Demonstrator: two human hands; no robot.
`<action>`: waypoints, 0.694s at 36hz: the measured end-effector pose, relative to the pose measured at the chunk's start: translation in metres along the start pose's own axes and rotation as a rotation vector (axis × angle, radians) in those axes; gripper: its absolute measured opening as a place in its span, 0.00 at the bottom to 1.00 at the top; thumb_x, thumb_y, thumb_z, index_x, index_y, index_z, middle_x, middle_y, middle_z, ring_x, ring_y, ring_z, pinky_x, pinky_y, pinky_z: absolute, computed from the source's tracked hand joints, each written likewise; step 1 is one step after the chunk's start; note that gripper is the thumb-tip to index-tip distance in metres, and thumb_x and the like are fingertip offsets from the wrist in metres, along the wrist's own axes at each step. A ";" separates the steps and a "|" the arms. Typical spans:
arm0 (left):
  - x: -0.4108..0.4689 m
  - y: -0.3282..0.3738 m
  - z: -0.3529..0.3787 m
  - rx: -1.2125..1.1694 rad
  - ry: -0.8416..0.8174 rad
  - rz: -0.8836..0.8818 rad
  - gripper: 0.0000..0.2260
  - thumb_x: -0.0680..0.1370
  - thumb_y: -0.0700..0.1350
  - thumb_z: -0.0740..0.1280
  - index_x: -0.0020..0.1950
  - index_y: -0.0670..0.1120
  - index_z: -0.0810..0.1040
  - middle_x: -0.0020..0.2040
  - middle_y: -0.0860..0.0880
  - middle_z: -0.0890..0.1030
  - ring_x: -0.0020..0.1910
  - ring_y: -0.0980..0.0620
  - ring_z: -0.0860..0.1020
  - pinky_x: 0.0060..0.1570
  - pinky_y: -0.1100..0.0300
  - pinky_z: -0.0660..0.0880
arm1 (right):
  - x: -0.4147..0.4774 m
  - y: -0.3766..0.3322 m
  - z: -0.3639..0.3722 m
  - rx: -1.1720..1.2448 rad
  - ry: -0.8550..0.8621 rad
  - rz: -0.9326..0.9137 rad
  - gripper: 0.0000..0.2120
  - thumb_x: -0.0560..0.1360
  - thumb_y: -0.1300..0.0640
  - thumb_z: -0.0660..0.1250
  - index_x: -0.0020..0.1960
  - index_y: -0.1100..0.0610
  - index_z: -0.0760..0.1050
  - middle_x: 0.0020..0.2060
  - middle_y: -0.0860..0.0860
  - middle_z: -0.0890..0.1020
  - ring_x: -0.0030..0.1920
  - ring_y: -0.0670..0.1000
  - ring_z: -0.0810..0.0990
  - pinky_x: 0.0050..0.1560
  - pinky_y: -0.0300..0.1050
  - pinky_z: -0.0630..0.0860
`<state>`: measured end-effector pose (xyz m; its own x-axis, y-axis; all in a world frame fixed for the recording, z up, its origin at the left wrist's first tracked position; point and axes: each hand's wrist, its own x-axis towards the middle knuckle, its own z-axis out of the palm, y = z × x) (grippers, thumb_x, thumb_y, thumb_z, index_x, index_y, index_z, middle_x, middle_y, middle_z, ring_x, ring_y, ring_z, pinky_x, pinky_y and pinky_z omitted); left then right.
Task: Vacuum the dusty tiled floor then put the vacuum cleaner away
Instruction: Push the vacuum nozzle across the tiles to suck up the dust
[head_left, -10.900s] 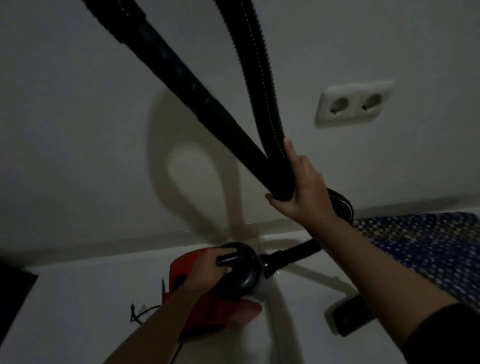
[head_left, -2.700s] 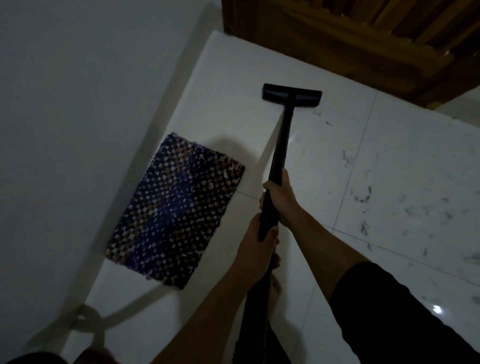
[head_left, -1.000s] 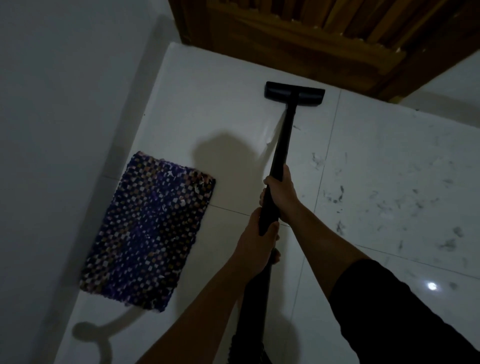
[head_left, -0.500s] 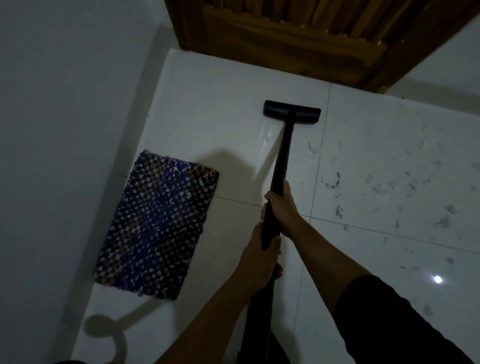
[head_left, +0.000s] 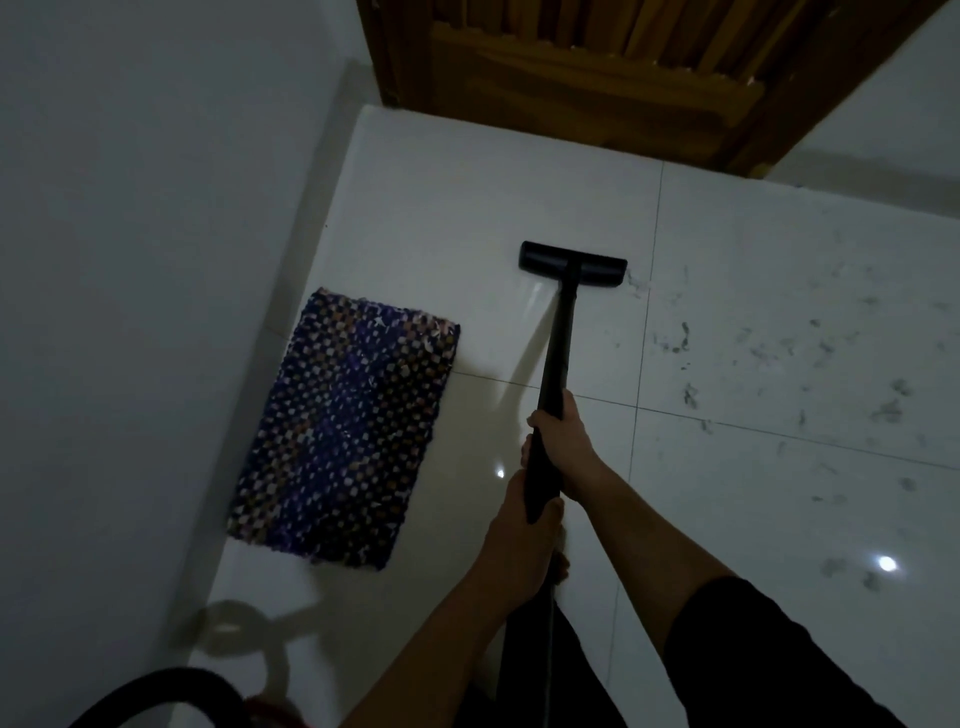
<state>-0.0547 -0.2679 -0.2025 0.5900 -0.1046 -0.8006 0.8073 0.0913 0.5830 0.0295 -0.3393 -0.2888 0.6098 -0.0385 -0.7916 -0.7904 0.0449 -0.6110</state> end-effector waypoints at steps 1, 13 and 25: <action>-0.005 -0.003 -0.002 0.001 -0.005 0.002 0.15 0.81 0.42 0.58 0.68 0.48 0.64 0.34 0.46 0.73 0.19 0.60 0.71 0.20 0.67 0.69 | -0.005 0.004 0.002 0.001 0.003 0.004 0.21 0.78 0.68 0.57 0.69 0.56 0.62 0.29 0.56 0.70 0.24 0.52 0.71 0.24 0.43 0.72; -0.056 -0.052 -0.013 0.120 -0.050 0.043 0.09 0.81 0.43 0.58 0.48 0.59 0.67 0.36 0.50 0.73 0.30 0.54 0.71 0.35 0.57 0.70 | -0.059 0.055 0.002 -0.012 0.031 0.000 0.20 0.78 0.67 0.58 0.68 0.55 0.62 0.27 0.57 0.70 0.25 0.54 0.71 0.28 0.46 0.73; -0.076 -0.075 0.027 0.121 -0.157 0.042 0.11 0.82 0.41 0.55 0.64 0.45 0.65 0.30 0.50 0.72 0.18 0.62 0.69 0.21 0.71 0.68 | -0.084 0.079 -0.048 0.044 0.093 0.008 0.17 0.78 0.68 0.58 0.63 0.53 0.64 0.26 0.57 0.69 0.24 0.53 0.70 0.25 0.44 0.72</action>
<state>-0.1592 -0.2933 -0.1818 0.6104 -0.2567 -0.7494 0.7719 -0.0198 0.6355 -0.0867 -0.3804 -0.2705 0.5934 -0.1304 -0.7943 -0.7907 0.0898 -0.6055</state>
